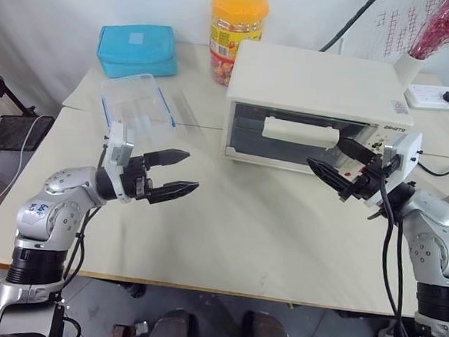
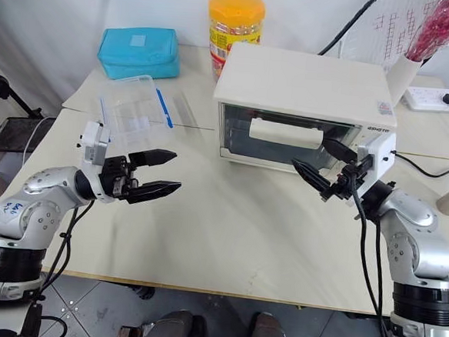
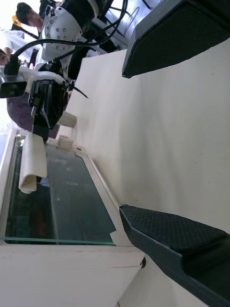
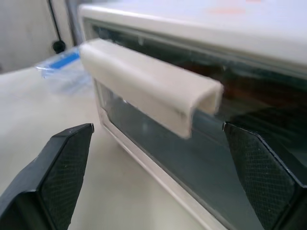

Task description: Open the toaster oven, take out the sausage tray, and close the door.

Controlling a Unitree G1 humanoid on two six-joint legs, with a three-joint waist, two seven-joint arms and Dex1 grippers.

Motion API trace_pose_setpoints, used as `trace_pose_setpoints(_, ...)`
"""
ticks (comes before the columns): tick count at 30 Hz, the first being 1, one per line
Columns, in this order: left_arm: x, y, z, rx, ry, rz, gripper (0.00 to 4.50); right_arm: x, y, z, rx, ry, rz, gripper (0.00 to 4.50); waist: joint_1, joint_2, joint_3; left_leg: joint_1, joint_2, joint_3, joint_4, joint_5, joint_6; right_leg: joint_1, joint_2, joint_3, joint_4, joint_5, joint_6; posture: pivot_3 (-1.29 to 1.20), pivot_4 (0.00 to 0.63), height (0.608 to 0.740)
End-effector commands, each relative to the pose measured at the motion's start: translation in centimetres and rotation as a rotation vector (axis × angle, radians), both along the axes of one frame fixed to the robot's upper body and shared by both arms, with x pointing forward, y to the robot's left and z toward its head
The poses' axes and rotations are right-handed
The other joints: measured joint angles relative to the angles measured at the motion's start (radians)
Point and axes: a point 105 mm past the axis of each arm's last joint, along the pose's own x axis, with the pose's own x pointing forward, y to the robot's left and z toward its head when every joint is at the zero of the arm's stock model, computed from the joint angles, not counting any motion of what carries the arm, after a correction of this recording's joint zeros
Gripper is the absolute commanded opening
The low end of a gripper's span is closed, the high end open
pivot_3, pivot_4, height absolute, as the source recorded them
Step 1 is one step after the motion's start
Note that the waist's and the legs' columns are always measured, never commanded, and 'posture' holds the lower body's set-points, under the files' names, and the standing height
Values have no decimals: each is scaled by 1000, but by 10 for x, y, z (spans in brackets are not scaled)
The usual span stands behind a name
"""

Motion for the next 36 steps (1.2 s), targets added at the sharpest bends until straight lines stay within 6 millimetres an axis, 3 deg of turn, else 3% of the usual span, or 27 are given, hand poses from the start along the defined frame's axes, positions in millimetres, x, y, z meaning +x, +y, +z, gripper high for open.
trace_pose_setpoints(1, 0, 3, 12, -39, -42, 36, 4491, -20, 15, 8, -42, -53, 127, 4500, 1, 0, 0, 0, 0, 0, 0, 0, 0, 0, 0, 0, 0, 0, 0, 0, 150, 740)
trace_pose_setpoints(6, 13, 7, 21, -84, -35, 75, 4491, -41, 15, -11, -170, -46, 192, 4500, 1, 0, 0, 0, 0, 0, 0, 0, 0, 0, 0, 0, 0, 0, 0, 0, 150, 740)
trace_pose_setpoints(9, 25, 5, 32, -109, -79, 104, 3889, -46, 11, -23, -272, -73, 189, 4500, 3, 0, 0, 0, 0, 1, 0, 0, 0, 0, 0, 0, 0, 0, 0, 0, 150, 740)
trace_pose_setpoints(13, 43, -9, 43, -124, -160, 115, 2654, -48, 3, -33, -304, -100, 148, 4500, 16, -1, 1, 0, -1, 1, 1, 0, 0, 1, 0, 0, 0, 0, 0, 0, 150, 740)
trace_pose_setpoints(21, 82, -58, 22, -64, -180, 110, 49, -49, 1, -39, -350, -146, 123, 4500, 25, -2, 1, 0, -1, 1, 1, 1, 0, 1, 1, -1, 0, 0, 0, 0, 150, 740)
trace_pose_setpoints(24, 92, -71, 19, -72, -182, 126, 49, -49, 1, -38, -355, -159, 108, 4500, 26, -2, 1, 0, -1, 1, 1, 1, 0, 1, 1, -1, -1, 0, 1, 0, 150, 740)
trace_pose_setpoints(29, 86, -97, 12, -75, -187, 24, 49, -55, -2, -42, -361, -147, 78, 4500, 26, -2, 1, -1, -1, 0, 1, 1, 0, 1, 1, -4, -1, 0, 1, 0, 150, 740)
trace_pose_setpoints(36, 70, -111, -11, 17, -173, -109, 49, -87, -40, -66, -336, -66, -166, 4500, 37, -2, 1, -2, -2, -1, 1, 1, 1, 1, 0, -5, -2, 0, 1, 0, 150, 740)
